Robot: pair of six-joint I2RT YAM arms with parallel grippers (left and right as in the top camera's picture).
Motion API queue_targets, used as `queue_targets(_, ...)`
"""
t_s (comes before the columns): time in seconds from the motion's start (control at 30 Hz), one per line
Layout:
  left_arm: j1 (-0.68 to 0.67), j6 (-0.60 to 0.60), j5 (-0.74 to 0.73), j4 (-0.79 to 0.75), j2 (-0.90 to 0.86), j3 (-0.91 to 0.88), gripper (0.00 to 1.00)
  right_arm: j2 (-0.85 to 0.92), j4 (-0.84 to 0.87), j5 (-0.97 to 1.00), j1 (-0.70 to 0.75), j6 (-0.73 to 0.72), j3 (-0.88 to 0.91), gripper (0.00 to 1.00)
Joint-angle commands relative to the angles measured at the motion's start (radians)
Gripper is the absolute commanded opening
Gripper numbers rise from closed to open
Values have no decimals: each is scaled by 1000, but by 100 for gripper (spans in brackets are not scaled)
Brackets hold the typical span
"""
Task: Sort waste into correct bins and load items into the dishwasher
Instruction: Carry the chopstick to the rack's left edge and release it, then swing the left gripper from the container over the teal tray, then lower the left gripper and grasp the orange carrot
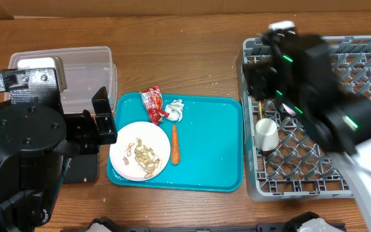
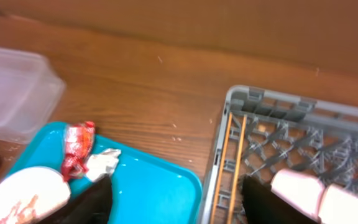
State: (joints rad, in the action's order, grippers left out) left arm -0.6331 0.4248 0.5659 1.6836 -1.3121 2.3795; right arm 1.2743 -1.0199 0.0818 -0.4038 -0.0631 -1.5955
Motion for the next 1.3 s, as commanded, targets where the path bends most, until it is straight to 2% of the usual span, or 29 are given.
queue_targets(0.0, 6, 21, 17, 0, -3, 4, 100, -129, -50, -31, 2, -69, -18, 100)
queue_targets(0.33, 6, 21, 14, -2, -3, 4, 100, -293, -165, 5, 2, -76, -18, 100)
queue_targets(0.43, 6, 21, -109, -66, -3, 4, 100, -291, -165, 5, 2, -76, -16, 100)
queue_targets(0.53, 6, 21, -121, -89, -8, 4, 100, -286, -166, 5, 2, -76, -15, 100)
queue_targets(0.6, 6, 62, -175, -85, -16, 4, 100, -278, -166, 5, 2, -76, -15, 100)
queue_targets(0.73, 6, 62, -251, -18, -56, -16, 100, -264, -166, 5, 2, -76, -15, 100)
queue_targets(0.8, 6, 46, -252, 6, -91, -64, 100, -255, -165, 5, 2, -76, -15, 100)
queue_targets(0.97, 7, 134, -241, 0, -187, -269, 100, -229, -166, 5, 2, -76, -15, 100)
queue_targets(1.07, 7, 176, -284, -58, -262, -401, 100, -212, -165, 5, 2, -76, -15, 100)
queue_targets(1.27, 7, 253, -478, -257, -423, -677, 94, -166, -166, -5, 2, -76, -15, 100)
